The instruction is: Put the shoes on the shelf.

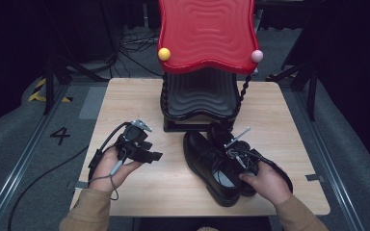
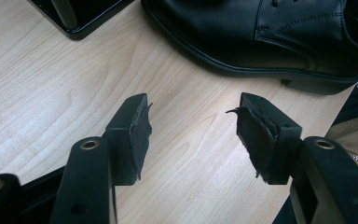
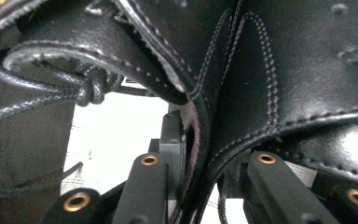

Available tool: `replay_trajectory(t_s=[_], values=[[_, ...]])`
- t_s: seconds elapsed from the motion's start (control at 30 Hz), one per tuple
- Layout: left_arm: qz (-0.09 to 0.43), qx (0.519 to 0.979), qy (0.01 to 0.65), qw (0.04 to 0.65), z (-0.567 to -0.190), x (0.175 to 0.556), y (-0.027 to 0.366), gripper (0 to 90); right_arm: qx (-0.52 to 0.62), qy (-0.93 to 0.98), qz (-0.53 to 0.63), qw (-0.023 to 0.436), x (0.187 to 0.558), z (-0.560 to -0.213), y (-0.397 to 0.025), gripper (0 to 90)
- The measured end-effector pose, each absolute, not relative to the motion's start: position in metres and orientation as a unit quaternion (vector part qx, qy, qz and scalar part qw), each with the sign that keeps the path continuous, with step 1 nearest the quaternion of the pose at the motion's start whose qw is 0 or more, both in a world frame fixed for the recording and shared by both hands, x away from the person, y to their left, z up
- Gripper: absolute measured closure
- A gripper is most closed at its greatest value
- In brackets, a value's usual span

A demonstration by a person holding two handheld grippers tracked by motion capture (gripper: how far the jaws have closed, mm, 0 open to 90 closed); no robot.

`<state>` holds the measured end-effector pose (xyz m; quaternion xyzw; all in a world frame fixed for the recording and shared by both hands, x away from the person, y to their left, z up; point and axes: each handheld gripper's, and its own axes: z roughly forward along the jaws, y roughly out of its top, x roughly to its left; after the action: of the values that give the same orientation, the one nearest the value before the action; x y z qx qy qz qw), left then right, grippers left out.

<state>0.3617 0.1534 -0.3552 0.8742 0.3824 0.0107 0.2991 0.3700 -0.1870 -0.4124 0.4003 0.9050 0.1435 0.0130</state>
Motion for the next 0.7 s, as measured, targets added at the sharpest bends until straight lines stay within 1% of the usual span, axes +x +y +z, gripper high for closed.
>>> replay_trajectory(t_s=[0.17,0.23,0.5,0.6,0.7], values=[[0.011,0.874,0.383,0.300,-0.354,0.362,0.154,44.4,0.410,0.901,0.138,0.027,0.370,-0.411,-0.192,81.4],[0.011,0.873,0.384,0.301,-0.354,0.362,0.155,44.4,0.410,0.901,0.138,0.032,0.370,-0.410,-0.193,82.0],[0.014,0.870,0.388,0.303,-0.353,0.362,0.159,44.4,0.392,0.907,0.153,0.014,0.367,-0.404,-0.197,83.0],[0.017,0.869,0.388,0.306,-0.351,0.361,0.161,44.5,0.380,0.912,0.150,0.019,0.365,-0.395,-0.195,83.0],[0.017,0.867,0.391,0.308,-0.351,0.361,0.163,44.4,0.377,0.914,0.148,0.012,0.365,-0.384,-0.196,83.0]])
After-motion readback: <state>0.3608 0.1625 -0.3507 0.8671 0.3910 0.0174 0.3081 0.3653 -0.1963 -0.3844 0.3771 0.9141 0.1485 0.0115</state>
